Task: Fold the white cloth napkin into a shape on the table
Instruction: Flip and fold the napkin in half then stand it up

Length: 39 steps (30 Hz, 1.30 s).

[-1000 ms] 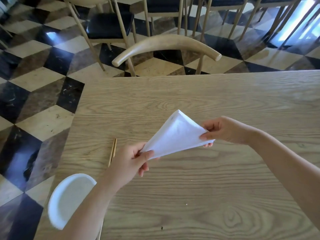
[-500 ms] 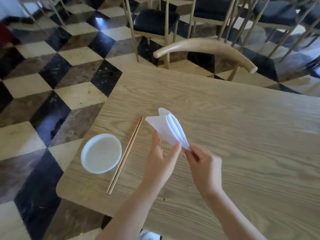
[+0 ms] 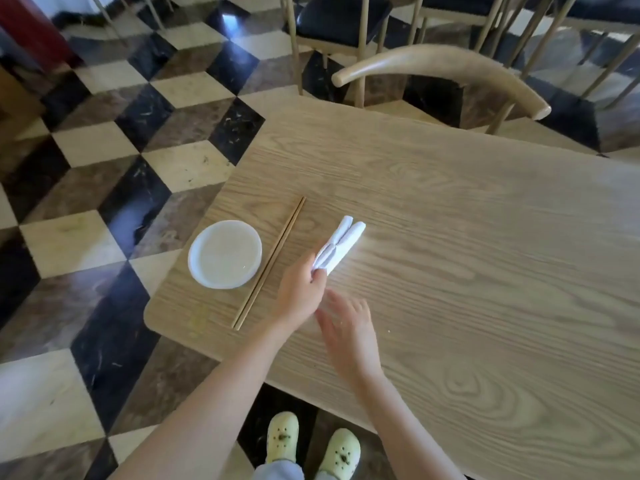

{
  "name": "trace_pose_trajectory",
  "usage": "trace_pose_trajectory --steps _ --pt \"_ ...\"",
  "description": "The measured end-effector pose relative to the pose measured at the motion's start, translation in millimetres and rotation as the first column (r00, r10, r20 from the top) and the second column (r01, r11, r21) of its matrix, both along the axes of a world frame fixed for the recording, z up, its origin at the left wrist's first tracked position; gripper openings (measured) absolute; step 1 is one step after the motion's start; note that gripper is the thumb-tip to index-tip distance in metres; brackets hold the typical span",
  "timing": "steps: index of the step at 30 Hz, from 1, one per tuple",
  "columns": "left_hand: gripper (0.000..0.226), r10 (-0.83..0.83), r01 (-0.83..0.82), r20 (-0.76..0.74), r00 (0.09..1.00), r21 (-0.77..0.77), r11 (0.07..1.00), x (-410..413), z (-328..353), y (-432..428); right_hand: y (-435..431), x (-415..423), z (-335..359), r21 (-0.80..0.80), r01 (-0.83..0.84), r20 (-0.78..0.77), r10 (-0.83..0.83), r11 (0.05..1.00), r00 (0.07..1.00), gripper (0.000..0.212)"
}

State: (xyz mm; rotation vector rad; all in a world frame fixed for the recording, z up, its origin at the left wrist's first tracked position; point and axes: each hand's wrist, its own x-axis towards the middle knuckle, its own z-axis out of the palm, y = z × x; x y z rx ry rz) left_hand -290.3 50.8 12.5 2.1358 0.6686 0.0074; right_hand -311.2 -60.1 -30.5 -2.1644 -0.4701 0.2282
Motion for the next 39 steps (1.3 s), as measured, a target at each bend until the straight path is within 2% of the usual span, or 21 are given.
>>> trace_pose_trajectory --steps 2,4,6,8,10,13,16,18,21,24,25,28,31,36,37,38,39 --pt "0.02 -0.003 0.002 0.041 0.999 0.015 1.0 -7.8 -8.9 11.9 -6.6 23.7 2.5 0.008 0.066 0.022 -0.066 0.998 0.998 0.032" --pt "0.018 -0.042 0.036 0.089 0.995 0.062 0.997 -17.4 -15.4 14.2 -7.7 58.5 7.4 -0.054 0.101 0.106 -0.095 0.993 0.99 0.038" --pt "0.024 -0.066 0.041 0.125 0.99 0.187 0.982 -34.1 -26.7 9.6 0.1 93.5 16.4 -0.134 0.035 0.151 -0.014 0.99 0.988 0.043" --pt "0.024 -0.044 -0.007 0.163 0.986 0.299 0.954 -53.6 -39.8 2.0 10.1 122.8 23.5 -0.23 -0.105 0.177 0.148 0.967 0.973 0.04" --pt "0.013 -0.009 -0.056 0.194 0.981 0.33 0.942 -66.8 -47.6 -4.2 15.6 145.0 28.2 -0.368 -0.233 0.161 0.308 0.9 0.938 0.037" --pt "0.025 0.071 -0.135 0.235 0.969 0.267 0.954 -70.7 -50.7 -5.4 18.6 160.5 33.5 -0.558 -0.316 0.115 0.448 0.767 0.886 0.034" --pt "0.035 0.065 -0.115 0.225 0.972 0.215 0.97 -70.7 -50.0 -2.9 22.8 161.2 38.3 -0.721 -0.324 0.087 0.545 0.612 0.834 0.019" --pt "0.039 0.061 -0.101 0.207 0.976 0.191 0.976 -73.0 -51.4 -1.3 21.3 160.8 39.8 -0.761 -0.344 0.059 0.588 0.549 0.807 0.016" --pt "0.04 0.066 -0.102 0.204 0.977 0.175 0.979 -74.9 -52.8 0.5 11.1 163.1 43.6 -0.761 -0.366 0.029 0.592 0.535 0.805 0.011" --pt "0.036 0.05 -0.095 0.225 0.973 0.196 0.976 -75.1 -53.3 -0.4 -1.0 166.9 41.0 -0.846 -0.364 -0.029 0.647 0.39 0.762 0.019" --pt "0.035 0.047 -0.096 0.235 0.971 0.202 0.975 -75.5 -52.8 -1.3 -4.8 168.5 39.7 -0.856 -0.363 -0.04 0.653 0.368 0.756 0.021" --pt "0.033 0.049 -0.109 0.255 0.966 0.227 0.968 -75.7 -50.4 -3.0 -13.4 175.5 41.2 -0.857 -0.345 -0.027 0.634 0.383 0.772 0.021" --pt "0.03 0.058 -0.133 0.265 0.963 0.275 0.952 -74.6 -53.9 -1.2 -15.2 182.9 44.6 -0.863 -0.359 -0.092 0.588 0.356 0.804 0.02" --pt "0.022 0.091 -0.162 0.263 0.961 0.264 0.951 -75.4 -61.0 2.0 -3.2 193.7 56.5 -0.876 -0.43 -0.3 0.452 0.217 0.84 0.021" --pt "0.022 0.1 -0.169 0.265 0.959 0.253 0.953 -75.5 -61.5 2.1 2.7 196.8 57.5 -0.865 -0.437 -0.309 0.427 0.244 0.85 0.025" --pt "0.022 0.102 -0.173 0.273 0.957 0.248 0.953 -75.9 -61.7 2.3 10.7 200.0 56.8 -0.837 -0.438 -0.3 0.395 0.327 0.868 0.027" --pt "0.022 0.1 -0.173 0.282 0.954 0.248 0.953 -76.4 -62.6 3.0 19.8 202.7 53.8 -0.779 -0.429 -0.293 0.339 0.457 0.894 0.024"
